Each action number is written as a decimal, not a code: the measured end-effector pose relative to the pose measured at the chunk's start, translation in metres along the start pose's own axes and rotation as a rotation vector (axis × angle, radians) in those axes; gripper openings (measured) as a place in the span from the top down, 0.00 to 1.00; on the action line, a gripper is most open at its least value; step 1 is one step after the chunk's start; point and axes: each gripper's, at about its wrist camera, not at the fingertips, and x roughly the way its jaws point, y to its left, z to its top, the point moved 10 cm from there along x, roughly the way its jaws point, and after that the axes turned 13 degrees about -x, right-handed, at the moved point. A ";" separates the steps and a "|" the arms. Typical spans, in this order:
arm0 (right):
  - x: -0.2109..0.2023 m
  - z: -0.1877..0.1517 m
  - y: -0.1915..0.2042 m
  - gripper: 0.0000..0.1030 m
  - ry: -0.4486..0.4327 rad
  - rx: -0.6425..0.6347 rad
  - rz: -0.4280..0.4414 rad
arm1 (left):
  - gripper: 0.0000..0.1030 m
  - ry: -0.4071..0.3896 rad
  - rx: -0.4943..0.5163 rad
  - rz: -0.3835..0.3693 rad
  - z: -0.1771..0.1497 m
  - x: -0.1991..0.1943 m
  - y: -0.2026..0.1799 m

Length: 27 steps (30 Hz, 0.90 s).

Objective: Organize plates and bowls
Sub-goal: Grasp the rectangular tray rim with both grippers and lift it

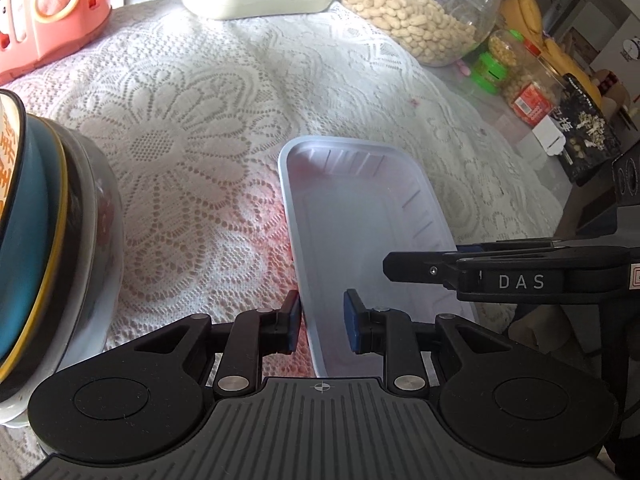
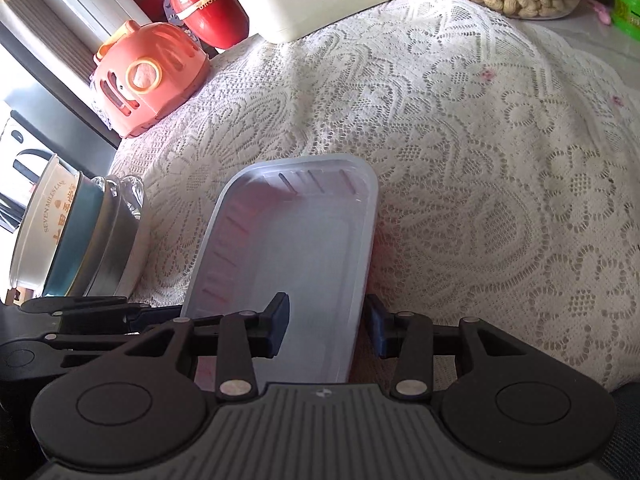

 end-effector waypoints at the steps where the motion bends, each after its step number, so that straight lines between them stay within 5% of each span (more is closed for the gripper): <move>1: 0.001 0.001 0.000 0.59 0.000 -0.001 0.001 | 0.75 0.000 -0.001 -0.001 0.000 0.000 0.000; 7: 0.000 -0.002 0.003 0.59 0.002 -0.013 0.001 | 0.75 0.016 -0.004 0.004 -0.005 -0.003 0.003; 18: -0.005 -0.018 0.026 0.59 0.002 -0.050 0.034 | 0.75 0.050 -0.172 -0.046 -0.012 -0.005 0.029; 27: -0.020 -0.020 0.023 0.59 -0.043 0.002 -0.001 | 0.75 -0.016 -0.107 -0.050 0.003 -0.028 0.003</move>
